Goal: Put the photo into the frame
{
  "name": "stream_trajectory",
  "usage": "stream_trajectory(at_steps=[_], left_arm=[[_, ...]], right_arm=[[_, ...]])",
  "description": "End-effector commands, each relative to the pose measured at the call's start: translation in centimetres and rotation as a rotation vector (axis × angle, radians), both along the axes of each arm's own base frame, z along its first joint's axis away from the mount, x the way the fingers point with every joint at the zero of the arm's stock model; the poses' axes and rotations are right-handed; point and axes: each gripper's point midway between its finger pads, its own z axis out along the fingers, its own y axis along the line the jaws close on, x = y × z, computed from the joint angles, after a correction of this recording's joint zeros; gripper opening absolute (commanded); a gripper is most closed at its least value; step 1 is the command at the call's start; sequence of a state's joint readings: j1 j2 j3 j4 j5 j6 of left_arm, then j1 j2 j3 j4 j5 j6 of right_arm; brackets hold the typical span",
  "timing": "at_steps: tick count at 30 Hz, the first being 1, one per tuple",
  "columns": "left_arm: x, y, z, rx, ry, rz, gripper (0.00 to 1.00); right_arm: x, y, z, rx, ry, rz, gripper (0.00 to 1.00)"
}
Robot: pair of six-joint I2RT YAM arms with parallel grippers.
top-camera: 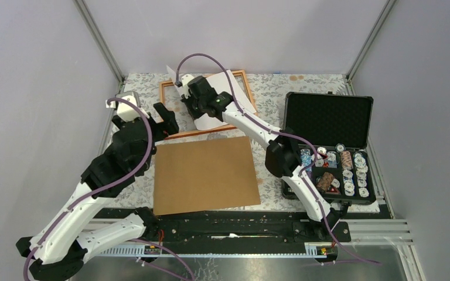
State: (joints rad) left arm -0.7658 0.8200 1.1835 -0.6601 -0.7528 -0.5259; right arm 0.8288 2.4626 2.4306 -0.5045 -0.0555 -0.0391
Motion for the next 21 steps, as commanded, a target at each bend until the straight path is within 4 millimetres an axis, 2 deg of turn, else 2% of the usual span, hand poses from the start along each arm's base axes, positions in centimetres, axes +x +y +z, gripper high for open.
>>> stream_trajectory(at_steps=[1, 6, 9, 13, 14, 16, 19, 21], left_arm=[[0.8, 2.0, 4.7, 0.072, -0.142, 0.089, 0.99], [1.8, 2.1, 7.2, 0.094, -0.223, 0.125, 0.99], [1.9, 2.8, 6.8, 0.077, -0.226, 0.179, 0.99], [1.8, 2.8, 3.4, 0.058, -0.152, 0.2, 0.99], [1.7, 2.8, 2.6, 0.06, -0.127, 0.203, 0.99], [1.4, 2.8, 1.5, 0.062, -0.086, 0.195, 0.99], [0.9, 2.7, 0.9, 0.049, -0.068, 0.172, 0.99], [0.7, 2.8, 0.9, 0.041, -0.065, 0.169, 0.99]], right_arm=[[1.4, 0.2, 2.6, 0.104, -0.04, -0.196, 0.0], [0.9, -0.5, 2.8, 0.078, -0.076, -0.329, 0.0], [1.5, -0.9, 2.4, 0.067, -0.1, -0.393, 0.02], [1.4, 0.0, 1.1, 0.07, -0.09, -0.347, 0.22], [1.0, 0.6, 0.9, 0.089, -0.065, -0.308, 0.3], [-0.1, 1.9, 0.9, 0.151, 0.005, -0.224, 0.58], [-1.0, 2.3, 2.4, 0.266, 0.138, -0.161, 0.84], [-1.2, 1.3, 3.7, 0.333, 0.206, -0.144, 0.92]])
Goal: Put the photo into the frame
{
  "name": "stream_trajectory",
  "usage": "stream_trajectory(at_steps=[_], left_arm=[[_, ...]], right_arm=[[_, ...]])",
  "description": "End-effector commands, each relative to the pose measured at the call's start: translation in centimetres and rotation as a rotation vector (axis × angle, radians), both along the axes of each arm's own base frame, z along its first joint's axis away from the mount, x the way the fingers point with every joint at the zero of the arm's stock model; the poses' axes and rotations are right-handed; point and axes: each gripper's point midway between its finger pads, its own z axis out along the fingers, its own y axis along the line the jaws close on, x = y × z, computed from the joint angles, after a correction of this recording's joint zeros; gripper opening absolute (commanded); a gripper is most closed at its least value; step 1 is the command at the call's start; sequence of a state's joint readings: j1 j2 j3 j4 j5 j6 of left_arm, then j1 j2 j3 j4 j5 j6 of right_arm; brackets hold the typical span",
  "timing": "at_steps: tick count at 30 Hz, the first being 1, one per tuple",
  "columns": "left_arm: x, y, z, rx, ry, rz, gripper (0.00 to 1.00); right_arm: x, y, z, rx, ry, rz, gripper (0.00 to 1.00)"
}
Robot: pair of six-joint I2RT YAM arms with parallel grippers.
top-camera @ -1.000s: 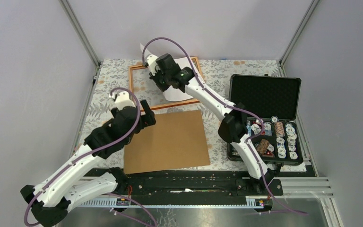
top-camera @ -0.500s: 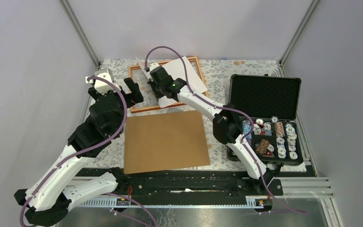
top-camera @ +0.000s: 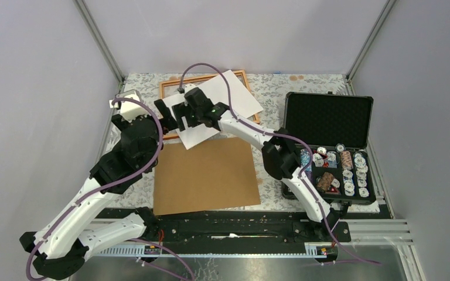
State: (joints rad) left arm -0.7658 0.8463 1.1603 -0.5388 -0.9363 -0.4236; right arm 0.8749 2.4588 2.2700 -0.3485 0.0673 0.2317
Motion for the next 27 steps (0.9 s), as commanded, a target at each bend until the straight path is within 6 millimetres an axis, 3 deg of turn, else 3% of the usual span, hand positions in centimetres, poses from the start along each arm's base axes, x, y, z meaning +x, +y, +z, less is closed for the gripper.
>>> stream_trajectory(at_steps=[1, 3, 6, 11, 17, 25, 27], left_arm=[[-0.6, 0.2, -0.5, -0.047, 0.009, 0.001, 0.99], [-0.2, -0.5, -1.2, -0.038, 0.031, -0.013, 0.99], [0.7, -1.9, -2.8, -0.002, 0.08, -0.042, 0.99], [2.9, -5.6, -4.7, 0.056, 0.154, -0.139, 0.99], [5.9, -10.3, -5.5, 0.117, 0.208, -0.251, 0.99], [8.4, -12.6, -8.1, 0.198, 0.228, -0.281, 0.99], [8.5, -12.6, -9.1, 0.217, 0.242, -0.282, 0.99]], right_arm=[[0.3, -1.6, 8.2, 0.284, 0.087, 0.052, 0.94], [0.4, -3.6, 9.5, 0.344, 0.103, 0.044, 0.99], [0.9, -7.4, 11.1, 0.377, 0.079, 0.004, 1.0], [6.5, -15.1, 7.4, 0.244, 0.064, -0.171, 1.0], [12.4, -21.5, 3.4, 0.055, 0.097, -0.237, 1.0], [15.3, -26.6, -1.5, -0.054, 0.158, -0.399, 1.0], [15.5, -26.9, -2.5, -0.046, 0.18, -0.406, 1.0]])
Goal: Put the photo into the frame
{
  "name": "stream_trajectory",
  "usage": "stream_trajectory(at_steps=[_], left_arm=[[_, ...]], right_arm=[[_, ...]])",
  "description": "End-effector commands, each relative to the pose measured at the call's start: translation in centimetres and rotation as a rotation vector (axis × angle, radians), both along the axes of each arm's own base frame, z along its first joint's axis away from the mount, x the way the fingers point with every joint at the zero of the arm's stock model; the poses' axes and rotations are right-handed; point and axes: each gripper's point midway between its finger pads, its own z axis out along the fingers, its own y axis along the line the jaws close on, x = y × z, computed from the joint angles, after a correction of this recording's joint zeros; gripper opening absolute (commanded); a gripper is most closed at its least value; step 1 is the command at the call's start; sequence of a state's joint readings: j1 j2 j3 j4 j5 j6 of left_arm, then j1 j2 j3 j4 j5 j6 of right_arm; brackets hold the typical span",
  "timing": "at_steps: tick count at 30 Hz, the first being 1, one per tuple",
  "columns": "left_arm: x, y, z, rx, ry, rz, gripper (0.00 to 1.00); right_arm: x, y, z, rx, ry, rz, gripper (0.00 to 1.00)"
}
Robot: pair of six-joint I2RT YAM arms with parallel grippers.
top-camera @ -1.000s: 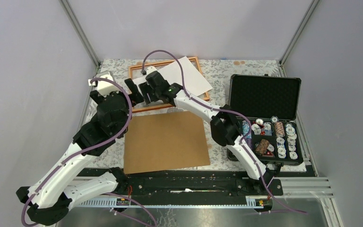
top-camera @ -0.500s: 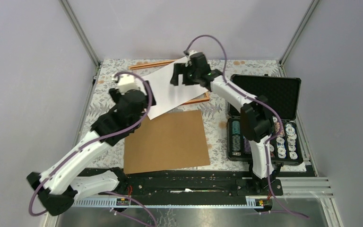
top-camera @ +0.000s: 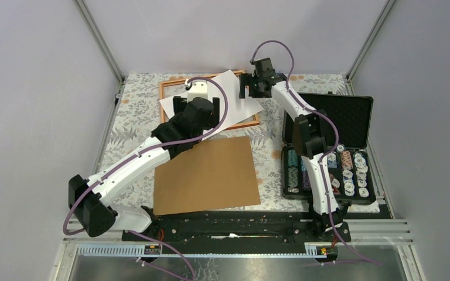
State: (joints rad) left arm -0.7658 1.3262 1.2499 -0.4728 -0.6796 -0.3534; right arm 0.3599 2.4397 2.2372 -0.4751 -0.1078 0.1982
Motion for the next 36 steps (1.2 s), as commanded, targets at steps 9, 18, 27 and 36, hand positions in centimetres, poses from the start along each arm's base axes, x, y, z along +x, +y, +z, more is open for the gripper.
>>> stream_trajectory(at_steps=[9, 18, 27, 36], left_arm=[[1.2, -1.6, -0.3, -0.028, -0.041, -0.069, 0.99], [0.8, -1.6, 0.0, -0.049, -0.046, -0.075, 0.99], [0.6, -1.6, 0.2, -0.071, -0.047, -0.072, 0.99], [0.4, -1.3, 0.7, -0.073, -0.058, -0.069, 0.99]], right_arm=[[-0.9, -1.8, -3.5, 0.022, 0.136, -0.054, 1.0], [-0.1, -1.5, -3.8, 0.144, 0.165, -0.039, 1.0], [0.6, -1.1, -5.1, 0.184, 0.178, -0.017, 1.0], [-0.2, -0.2, -0.9, 0.298, 0.165, -0.002, 0.91]])
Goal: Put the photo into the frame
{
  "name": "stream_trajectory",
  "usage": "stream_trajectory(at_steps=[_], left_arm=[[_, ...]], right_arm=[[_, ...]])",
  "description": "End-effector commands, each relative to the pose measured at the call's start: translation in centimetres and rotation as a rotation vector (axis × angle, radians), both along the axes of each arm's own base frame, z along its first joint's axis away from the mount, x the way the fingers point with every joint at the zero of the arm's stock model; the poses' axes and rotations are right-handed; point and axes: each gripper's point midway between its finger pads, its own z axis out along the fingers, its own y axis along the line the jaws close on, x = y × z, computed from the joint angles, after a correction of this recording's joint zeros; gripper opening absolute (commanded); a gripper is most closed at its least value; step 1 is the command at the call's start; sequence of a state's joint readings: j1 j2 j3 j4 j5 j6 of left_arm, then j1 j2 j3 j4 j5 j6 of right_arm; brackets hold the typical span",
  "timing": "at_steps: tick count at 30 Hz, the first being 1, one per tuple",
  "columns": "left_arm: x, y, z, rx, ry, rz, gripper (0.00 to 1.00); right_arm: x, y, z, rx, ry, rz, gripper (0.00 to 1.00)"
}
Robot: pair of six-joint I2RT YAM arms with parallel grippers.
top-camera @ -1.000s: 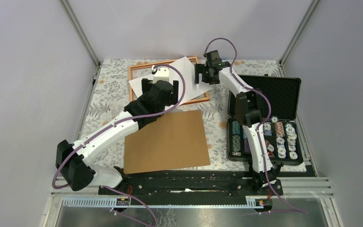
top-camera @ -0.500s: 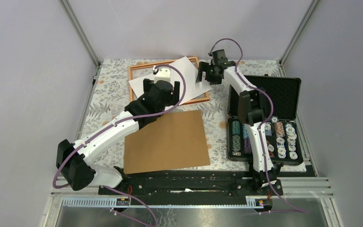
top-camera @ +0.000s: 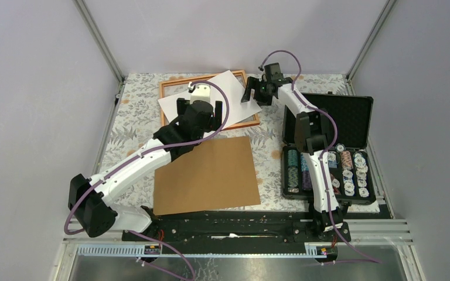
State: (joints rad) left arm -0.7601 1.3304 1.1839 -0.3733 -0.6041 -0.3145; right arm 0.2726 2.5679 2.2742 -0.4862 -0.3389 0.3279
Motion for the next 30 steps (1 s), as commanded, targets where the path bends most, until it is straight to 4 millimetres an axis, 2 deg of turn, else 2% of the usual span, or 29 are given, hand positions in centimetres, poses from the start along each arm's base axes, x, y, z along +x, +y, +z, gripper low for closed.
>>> stream_trajectory(at_steps=[1, 5, 20, 25, 30], left_arm=[[0.1, 0.2, 2.2, -0.062, -0.06, 0.007, 0.99], [0.0, 0.2, 2.3, -0.064, -0.061, 0.008, 0.99], [0.0, 0.1, 2.0, -0.062, -0.052, 0.004, 0.99], [0.0, 0.1, 2.1, -0.063, -0.054, 0.004, 0.99], [0.0, 0.1, 2.2, -0.067, -0.055, 0.003, 0.99]], right_arm=[[-0.3, 0.9, 5.0, 0.105, -0.048, 0.005, 0.89], [-0.5, 1.0, 6.5, 0.13, -0.08, 0.006, 0.83], [-2.0, 0.6, 7.8, 0.143, -0.063, -0.008, 0.55], [-2.4, 1.6, 7.7, 0.237, -0.021, -0.008, 0.47], [-2.4, 3.1, 7.0, 0.358, 0.035, -0.013, 0.44]])
